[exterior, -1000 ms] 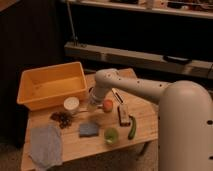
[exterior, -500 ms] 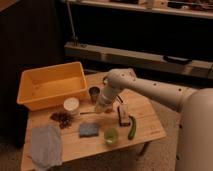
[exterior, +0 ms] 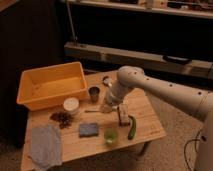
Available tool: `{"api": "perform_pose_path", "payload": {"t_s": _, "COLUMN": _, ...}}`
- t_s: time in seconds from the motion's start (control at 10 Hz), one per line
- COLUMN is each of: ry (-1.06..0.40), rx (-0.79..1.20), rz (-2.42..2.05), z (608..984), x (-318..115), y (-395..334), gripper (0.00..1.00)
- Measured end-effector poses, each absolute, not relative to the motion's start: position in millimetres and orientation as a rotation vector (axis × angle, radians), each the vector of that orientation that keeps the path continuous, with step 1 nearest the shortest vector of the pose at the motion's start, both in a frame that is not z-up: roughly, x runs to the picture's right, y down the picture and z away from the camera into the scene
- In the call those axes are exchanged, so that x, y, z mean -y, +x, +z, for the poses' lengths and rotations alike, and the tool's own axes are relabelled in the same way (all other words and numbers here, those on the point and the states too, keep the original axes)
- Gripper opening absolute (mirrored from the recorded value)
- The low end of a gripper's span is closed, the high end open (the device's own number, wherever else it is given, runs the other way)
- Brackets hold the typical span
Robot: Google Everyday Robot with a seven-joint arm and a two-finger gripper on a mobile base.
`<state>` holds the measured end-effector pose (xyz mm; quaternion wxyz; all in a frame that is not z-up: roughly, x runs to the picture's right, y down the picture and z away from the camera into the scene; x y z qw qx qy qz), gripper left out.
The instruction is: Place fork in plastic cup
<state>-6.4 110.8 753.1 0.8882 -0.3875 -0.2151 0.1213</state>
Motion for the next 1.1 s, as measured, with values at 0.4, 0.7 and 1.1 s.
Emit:
{"api": "perform_pose_path", "payload": {"t_s": 0.4, "ry": -0.840, "rx": 0.342, "rz": 0.240, "z": 732.1, "x": -129.6, "y": 43.8, "gripper": 0.00}}
{"api": "perform_pose_path", "payload": {"t_s": 0.7, "ry": -0.869, "rx": 0.251, "rz": 0.184, "z": 710.9, "x": -127.8, "y": 69.8, "gripper": 0.00}}
{"api": "perform_pose_path", "payload": {"t_s": 1.1, "ry": -0.921, "rx": 0.199, "rz": 0.132, "z": 694.8, "x": -133.1, "y": 85.9, "gripper": 0.00}}
